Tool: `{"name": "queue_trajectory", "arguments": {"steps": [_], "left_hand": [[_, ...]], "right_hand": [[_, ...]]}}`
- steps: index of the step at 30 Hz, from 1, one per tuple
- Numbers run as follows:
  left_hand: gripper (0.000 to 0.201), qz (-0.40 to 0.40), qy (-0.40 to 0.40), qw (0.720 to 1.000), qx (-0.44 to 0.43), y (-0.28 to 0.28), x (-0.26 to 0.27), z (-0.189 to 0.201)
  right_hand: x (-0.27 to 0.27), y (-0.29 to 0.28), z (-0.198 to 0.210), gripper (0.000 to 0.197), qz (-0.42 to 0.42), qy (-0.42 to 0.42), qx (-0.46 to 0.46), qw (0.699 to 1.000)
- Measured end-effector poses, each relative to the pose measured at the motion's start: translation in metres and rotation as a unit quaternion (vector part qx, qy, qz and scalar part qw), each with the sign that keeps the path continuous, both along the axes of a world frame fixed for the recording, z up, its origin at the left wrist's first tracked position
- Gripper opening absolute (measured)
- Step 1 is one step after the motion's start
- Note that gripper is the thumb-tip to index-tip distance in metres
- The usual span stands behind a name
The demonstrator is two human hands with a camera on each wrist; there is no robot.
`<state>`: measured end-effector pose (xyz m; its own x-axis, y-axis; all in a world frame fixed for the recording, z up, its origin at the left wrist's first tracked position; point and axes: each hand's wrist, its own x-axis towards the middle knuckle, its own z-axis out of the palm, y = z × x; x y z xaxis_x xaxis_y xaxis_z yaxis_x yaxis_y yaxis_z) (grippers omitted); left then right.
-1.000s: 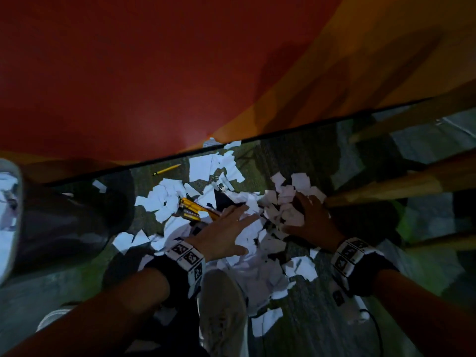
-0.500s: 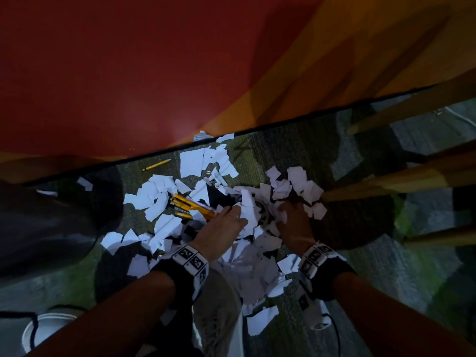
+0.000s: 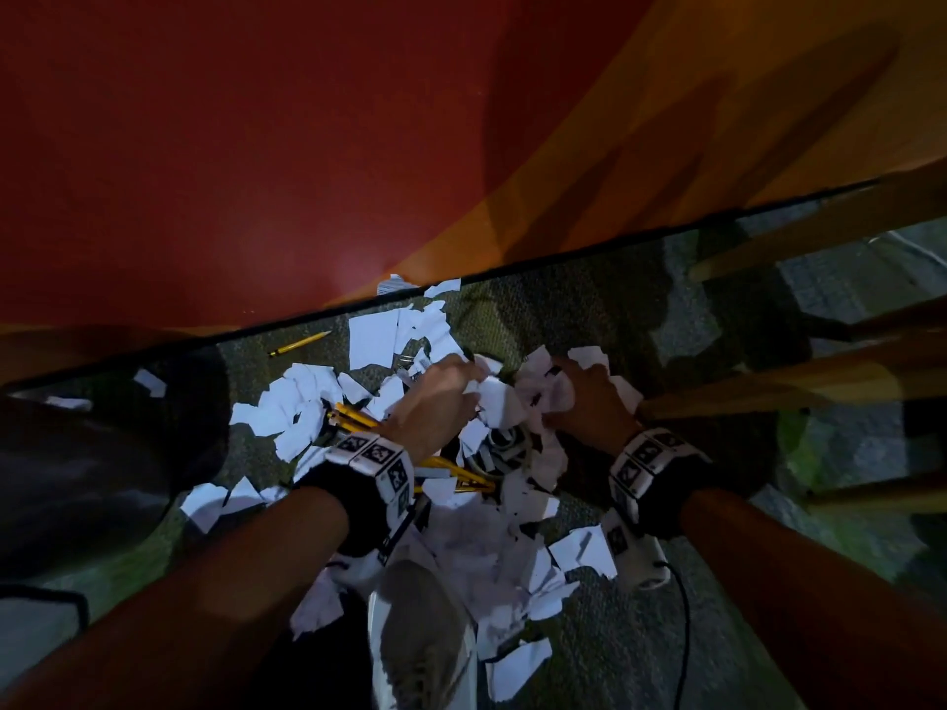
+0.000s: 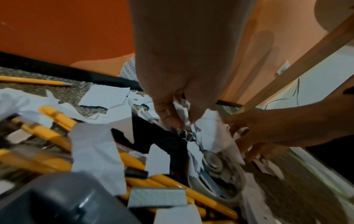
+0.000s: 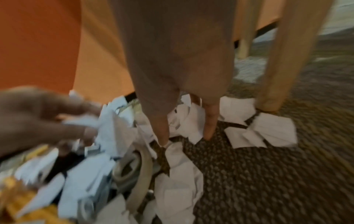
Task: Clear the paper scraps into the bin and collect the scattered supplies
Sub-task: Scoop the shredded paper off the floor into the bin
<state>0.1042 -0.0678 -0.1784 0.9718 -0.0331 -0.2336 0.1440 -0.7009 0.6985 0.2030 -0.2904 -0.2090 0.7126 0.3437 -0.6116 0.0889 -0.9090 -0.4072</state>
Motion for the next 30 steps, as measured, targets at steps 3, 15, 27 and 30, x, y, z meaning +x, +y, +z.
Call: {"name": "queue_trajectory", "arguments": {"steps": [3,15,27,30], "left_hand": [[0.052,-0.026,0.029,0.999,0.013,0.0,0.007,-0.016],[0.021,-0.109,0.055,0.983,0.14,-0.016,0.029,-0.019],[0.02,0.071,0.028,0.997,-0.018,0.067,0.013,0.098],[0.012,0.113,0.022,0.993,-0.004,0.108,-0.014,0.143]], "right_hand": [[-0.001,0.016,-0.003,0.083,0.049,-0.037,-0.048,0.997],[-0.01,0.041,0.006,0.021,0.047,-0.069,0.088,0.993],[0.008,0.081,0.11,0.016,0.007,-0.069,0.19,0.979],[0.001,0.115,0.147,0.013,0.046,-0.053,0.223,0.972]]}}
